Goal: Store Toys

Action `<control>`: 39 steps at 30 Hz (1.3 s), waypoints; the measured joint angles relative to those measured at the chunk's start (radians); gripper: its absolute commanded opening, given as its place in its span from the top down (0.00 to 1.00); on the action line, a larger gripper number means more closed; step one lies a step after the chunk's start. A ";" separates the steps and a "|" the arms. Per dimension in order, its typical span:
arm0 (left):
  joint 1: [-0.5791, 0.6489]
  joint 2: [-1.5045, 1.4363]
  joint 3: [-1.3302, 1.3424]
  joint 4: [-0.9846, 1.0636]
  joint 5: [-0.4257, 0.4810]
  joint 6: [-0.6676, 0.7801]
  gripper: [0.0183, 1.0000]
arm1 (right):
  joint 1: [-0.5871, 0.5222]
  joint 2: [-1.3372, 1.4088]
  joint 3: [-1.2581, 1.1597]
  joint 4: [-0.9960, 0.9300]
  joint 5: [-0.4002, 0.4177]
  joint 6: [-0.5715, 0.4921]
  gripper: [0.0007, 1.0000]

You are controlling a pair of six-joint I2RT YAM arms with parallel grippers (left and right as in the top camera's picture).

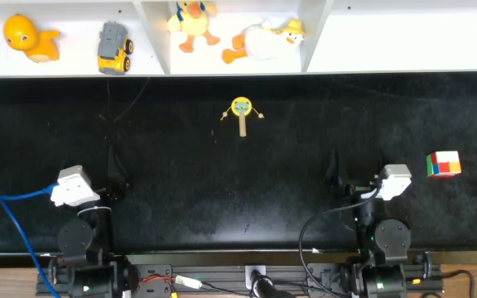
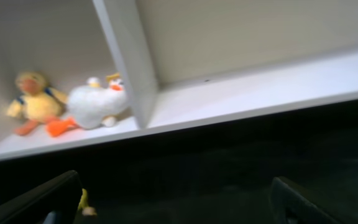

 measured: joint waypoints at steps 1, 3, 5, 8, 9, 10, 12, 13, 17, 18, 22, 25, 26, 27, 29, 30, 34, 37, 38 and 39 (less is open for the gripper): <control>0.000 0.000 0.000 0.000 0.000 0.000 0.00 | 0.000 0.000 0.000 0.000 -0.016 0.051 0.00; 0.000 0.000 0.000 0.000 0.000 0.000 0.00 | 0.000 0.000 0.000 0.001 -0.044 0.156 0.00; 0.000 0.000 0.000 0.000 0.000 0.000 0.00 | 0.000 0.000 0.000 0.002 -0.063 0.248 0.00; 0.000 0.000 0.000 0.000 0.000 0.000 0.00 | 0.000 0.000 0.000 0.005 -0.107 0.358 0.00; 0.000 0.000 0.000 0.000 0.000 0.000 0.00 | 0.000 0.001 0.000 0.006 -0.122 0.375 0.00; 0.000 0.000 0.000 0.000 0.000 0.000 0.00 | 0.000 0.003 0.000 0.005 -0.133 0.385 0.00; 0.000 0.000 0.000 0.000 0.000 0.000 0.00 | 0.000 0.020 0.000 0.004 -0.169 0.388 0.00; 0.000 0.000 0.000 0.000 0.000 0.000 0.00 | 0.000 0.036 0.001 -0.007 -0.192 0.387 0.00; 0.000 0.000 0.000 0.000 0.000 0.000 0.00 | 0.000 0.160 0.056 -0.140 -0.263 0.337 0.00; 0.000 0.000 0.000 0.000 0.000 0.000 0.00 | 0.000 0.205 0.092 -0.173 -0.275 0.311 0.00; 0.000 0.000 0.000 0.000 0.000 0.000 0.00 | 0.000 0.422 0.341 -0.333 -0.313 0.179 0.00; 0.000 0.000 0.000 0.000 0.000 0.000 0.00 | 0.002 0.598 0.563 -0.468 -0.330 0.067 0.00; 0.000 0.000 0.000 0.000 0.000 0.000 0.00 | 0.003 0.663 0.640 -0.521 -0.334 0.022 0.00; 0.000 0.000 0.000 0.000 0.000 0.000 0.00 | 0.007 0.719 0.707 -0.577 -0.335 -0.015 0.00; 0.000 0.000 0.000 0.000 0.000 0.000 0.00 | 0.024 0.827 0.830 -0.671 -0.339 -0.086 0.00; 0.000 0.000 -0.001 0.000 0.000 0.000 0.00 | 0.039 0.878 0.883 -0.708 -0.341 -0.120 0.00; 0.000 0.000 -0.001 0.000 0.000 0.000 0.00 | 0.144 1.049 1.065 -0.818 -0.317 -0.206 0.00; 0.000 0.000 -0.001 0.000 0.000 0.000 0.00 | 0.258 1.136 1.147 -0.851 -0.258 -0.225 0.00; 0.000 0.000 -0.001 0.000 0.000 0.000 0.00 | 0.298 1.161 1.166 -0.855 -0.237 -0.226 0.00; 0.000 0.000 -0.001 0.000 0.000 0.000 0.00 | 0.340 1.186 1.183 -0.862 -0.212 -0.221 0.00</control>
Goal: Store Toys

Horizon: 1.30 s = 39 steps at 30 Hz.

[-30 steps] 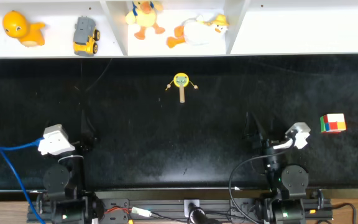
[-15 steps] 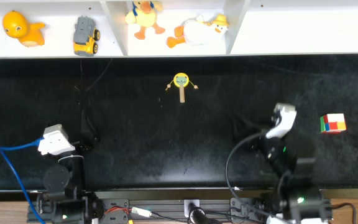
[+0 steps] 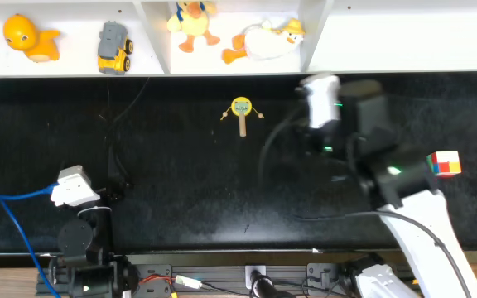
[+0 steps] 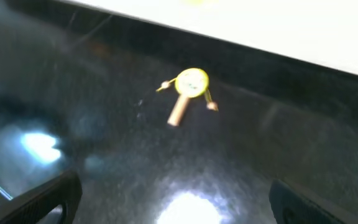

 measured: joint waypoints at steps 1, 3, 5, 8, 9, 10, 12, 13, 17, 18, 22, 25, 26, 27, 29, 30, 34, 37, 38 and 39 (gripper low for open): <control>0.000 0.000 0.000 0.000 0.000 0.000 0.00 | 0.039 0.026 0.014 -0.003 0.021 0.009 0.00; 0.000 0.000 0.000 0.000 0.000 0.000 0.00 | 0.110 0.080 0.035 -0.005 0.057 0.034 0.00; 0.000 0.000 0.000 0.000 0.000 0.000 0.00 | 0.160 0.134 0.048 -0.005 0.084 0.062 0.00; 0.000 0.000 -0.001 0.000 0.000 0.000 0.00 | 0.205 0.219 0.063 -0.006 0.121 0.125 0.00; 0.000 0.000 -0.001 0.000 0.000 0.000 0.00 | 0.213 0.249 0.068 -0.006 0.128 0.152 0.00; 0.000 0.000 -0.001 0.000 0.000 0.000 0.00 | 0.219 0.283 0.074 -0.008 0.138 0.185 0.00; 0.000 0.000 -0.001 0.000 0.000 0.000 0.00 | 0.222 0.343 0.088 -0.011 0.151 0.237 0.00; 0.000 0.000 -0.001 0.000 0.000 0.000 0.00 | 0.222 0.373 0.097 -0.015 0.155 0.261 0.00; 0.000 0.000 -0.001 0.000 0.000 0.000 0.00 | 0.222 0.491 0.156 -0.035 0.168 0.319 0.00; 0.000 0.000 -0.001 0.000 0.000 0.000 0.00 | 0.222 0.518 0.175 -0.042 0.171 0.328 0.00; 0.000 0.000 -0.001 0.000 0.000 0.000 0.00 | 0.221 0.615 0.256 -0.074 0.179 0.374 0.00; 0.000 0.000 -0.001 0.000 0.000 0.000 0.00 | 0.212 0.663 0.287 -0.080 0.178 0.404 0.00; 0.000 0.000 -0.001 0.000 0.000 0.000 0.00 | 0.207 0.678 0.293 -0.080 0.178 0.412 0.00; 0.000 0.000 -0.001 0.000 0.000 0.000 0.00 | 0.201 0.689 0.295 -0.079 0.177 0.420 0.00; 0.000 0.000 -0.001 0.000 0.000 0.000 0.00 | 0.193 0.708 0.296 -0.081 0.178 0.432 0.02; 0.000 0.000 -0.001 0.000 0.000 0.000 0.00 | 0.188 0.721 0.297 -0.081 0.179 0.436 0.02; 0.000 0.000 -0.001 0.000 0.000 0.000 0.00 | 0.183 0.769 0.297 -0.068 0.178 0.444 0.05; 0.000 0.000 -0.001 0.000 0.000 0.000 0.00 | 0.183 0.795 0.297 -0.032 0.178 0.445 0.09; 0.000 0.000 -0.001 0.000 0.000 0.000 0.00 | 0.184 0.801 0.297 -0.021 0.179 0.444 0.10; 0.000 0.000 -0.001 0.000 0.000 0.000 0.00 | 0.184 0.808 0.297 -0.009 0.178 0.444 0.11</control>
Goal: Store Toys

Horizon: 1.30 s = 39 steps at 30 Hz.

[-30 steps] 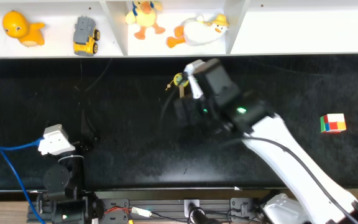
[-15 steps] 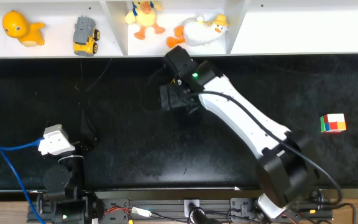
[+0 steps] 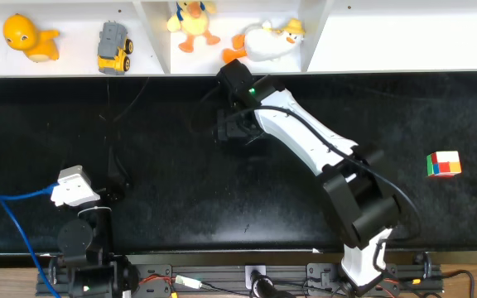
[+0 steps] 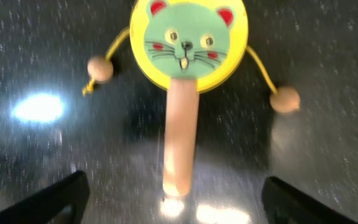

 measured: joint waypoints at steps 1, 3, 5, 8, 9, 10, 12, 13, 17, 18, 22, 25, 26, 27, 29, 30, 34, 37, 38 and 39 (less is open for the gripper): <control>0.000 0.000 0.000 0.000 0.000 0.000 0.00 | 0.000 0.006 0.000 0.009 0.000 0.000 0.12; 0.000 0.000 0.000 0.000 0.000 0.000 0.00 | 0.001 0.019 0.000 0.021 0.000 -0.002 0.19; 0.000 0.000 0.000 0.000 0.000 0.000 0.00 | 0.001 0.027 0.000 0.031 0.000 -0.003 0.29; 0.000 0.000 0.000 0.000 0.000 0.000 0.00 | 0.002 0.028 0.001 0.051 0.000 0.000 0.36; 0.000 0.000 0.000 0.000 0.000 0.000 0.00 | 0.002 0.028 0.001 0.058 0.000 0.004 0.36; 0.000 0.000 0.000 0.000 0.000 0.000 0.00 | 0.002 0.028 0.001 0.061 0.000 0.005 0.36; 0.000 0.000 0.000 0.000 0.000 0.000 0.00 | 0.002 0.028 0.001 0.063 0.000 0.006 0.36; 0.000 0.000 0.000 0.000 0.000 0.000 0.00 | 0.002 0.028 0.001 0.063 0.002 0.005 0.36; 0.000 0.000 0.000 0.000 0.000 0.000 0.00 | 0.002 0.028 0.001 0.064 0.012 0.003 0.38; 0.000 0.000 0.000 0.000 0.000 0.000 0.00 | 0.002 0.028 0.001 0.064 0.016 0.001 0.37; 0.000 0.000 0.000 0.000 0.000 0.000 0.00 | 0.002 0.028 0.001 0.064 0.028 -0.008 0.37; 0.000 0.000 0.000 0.000 0.000 0.000 0.00 | 0.002 0.035 0.002 0.064 0.031 -0.012 0.38; 0.000 0.000 0.000 0.000 0.000 0.000 0.00 | 0.002 0.040 0.002 0.064 0.031 -0.012 0.38; 0.000 0.000 0.000 0.000 0.000 0.000 0.00 | 0.002 0.048 0.002 0.064 0.033 -0.014 0.39; 0.000 0.000 0.000 0.000 0.000 0.000 0.00 | 0.002 0.056 0.013 0.060 0.034 -0.016 0.43; 0.000 0.000 0.000 0.000 0.000 0.000 0.00 | 0.002 0.060 0.017 0.056 0.034 -0.017 0.48; 0.000 0.000 0.000 0.000 0.000 0.000 0.00 | 0.001 0.068 0.026 0.051 0.036 -0.022 0.61; 0.000 0.000 0.000 0.000 0.000 0.000 0.00 | 0.001 0.071 0.028 0.048 0.034 -0.020 0.68; 0.000 0.000 0.000 0.000 0.000 0.000 0.00 | 0.001 0.071 0.028 0.045 0.034 -0.022 0.70; 0.000 0.000 0.000 0.000 0.000 0.000 0.00 | 0.001 0.071 0.029 0.043 0.033 -0.021 0.72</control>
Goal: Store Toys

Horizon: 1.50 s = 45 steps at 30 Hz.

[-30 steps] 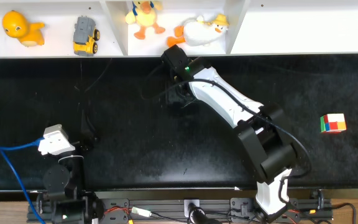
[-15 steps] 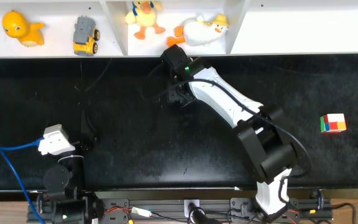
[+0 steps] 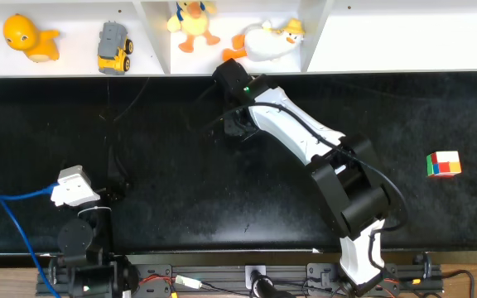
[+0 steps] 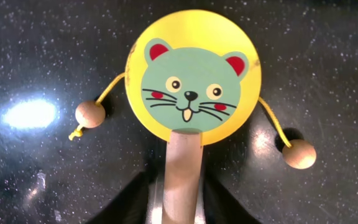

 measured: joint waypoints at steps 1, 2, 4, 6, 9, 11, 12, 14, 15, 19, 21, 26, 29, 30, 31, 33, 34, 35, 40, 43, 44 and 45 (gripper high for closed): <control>0.000 0.000 0.000 0.000 0.000 0.000 0.00 | 0.000 0.000 0.000 -0.003 -0.001 0.000 0.75; 0.000 0.000 0.000 0.000 0.000 0.000 0.00 | 0.000 0.001 0.001 -0.008 -0.004 -0.001 0.78; 0.000 0.000 0.000 0.000 0.000 0.000 0.00 | 0.000 0.002 0.003 -0.020 -0.013 0.000 0.85; 0.000 0.000 0.000 0.000 0.000 0.000 0.00 | 0.000 0.002 0.006 -0.031 -0.023 -0.002 0.91; 0.000 0.000 0.000 0.000 0.000 0.000 0.00 | 0.000 0.002 0.007 -0.047 -0.039 -0.002 0.96; 0.000 0.000 0.000 0.000 0.000 0.000 0.00 | 0.000 0.003 0.012 -0.072 -0.046 -0.005 0.96; 0.000 0.000 0.000 0.000 0.000 0.000 0.00 | 0.000 0.004 0.016 -0.092 -0.051 -0.006 0.96; 0.000 0.000 0.000 0.000 0.000 0.000 0.00 | 0.000 0.011 0.031 -0.143 -0.056 -0.010 0.95; 0.000 0.000 0.000 0.000 0.000 0.000 0.00 | 0.000 0.016 0.043 -0.176 -0.060 -0.014 0.96; 0.000 0.000 0.000 0.000 0.000 0.000 0.00 | 0.000 0.032 0.105 -0.350 -0.064 -0.031 0.95; 0.000 0.000 0.000 0.000 0.000 0.000 0.00 | 0.000 0.032 0.141 -0.435 -0.066 -0.035 0.95; 0.000 0.000 0.000 0.000 0.000 0.000 0.00 | 0.000 -0.023 0.172 -0.530 -0.049 -0.042 0.95; 0.000 0.000 0.000 0.000 0.000 0.000 0.00 | 0.000 -0.117 0.171 -0.539 -0.007 -0.037 0.95; 0.000 0.000 0.000 0.000 0.000 0.000 0.00 | 0.000 -0.158 0.169 -0.537 0.013 -0.034 0.96; 0.000 0.000 0.000 0.000 0.000 0.000 0.00 | 0.000 -0.201 0.164 -0.535 0.032 -0.030 0.96; 0.000 0.000 0.000 0.000 0.000 0.000 0.00 | -0.005 -0.294 0.136 -0.525 0.072 -0.022 0.95; 0.000 0.000 0.000 0.000 0.000 0.000 0.00 | -0.010 -0.341 0.113 -0.518 0.088 -0.019 0.96; 0.000 0.000 0.000 0.000 0.000 0.000 0.00 | -0.019 -0.386 0.085 -0.509 0.103 -0.019 0.95; 0.000 0.000 0.000 0.000 0.000 0.000 0.00 | -0.155 -0.543 -0.105 -0.441 0.156 -0.016 0.96; 0.000 0.000 0.000 0.000 0.000 0.000 0.00 | -0.272 -0.587 -0.212 -0.397 0.178 -0.016 0.95; 0.000 0.000 0.000 0.000 0.000 0.000 0.00 | -0.309 -0.601 -0.241 -0.379 0.185 -0.021 0.95; 0.000 0.000 0.000 0.000 0.000 0.000 0.00 | -0.347 -0.616 -0.267 -0.352 0.192 -0.027 0.96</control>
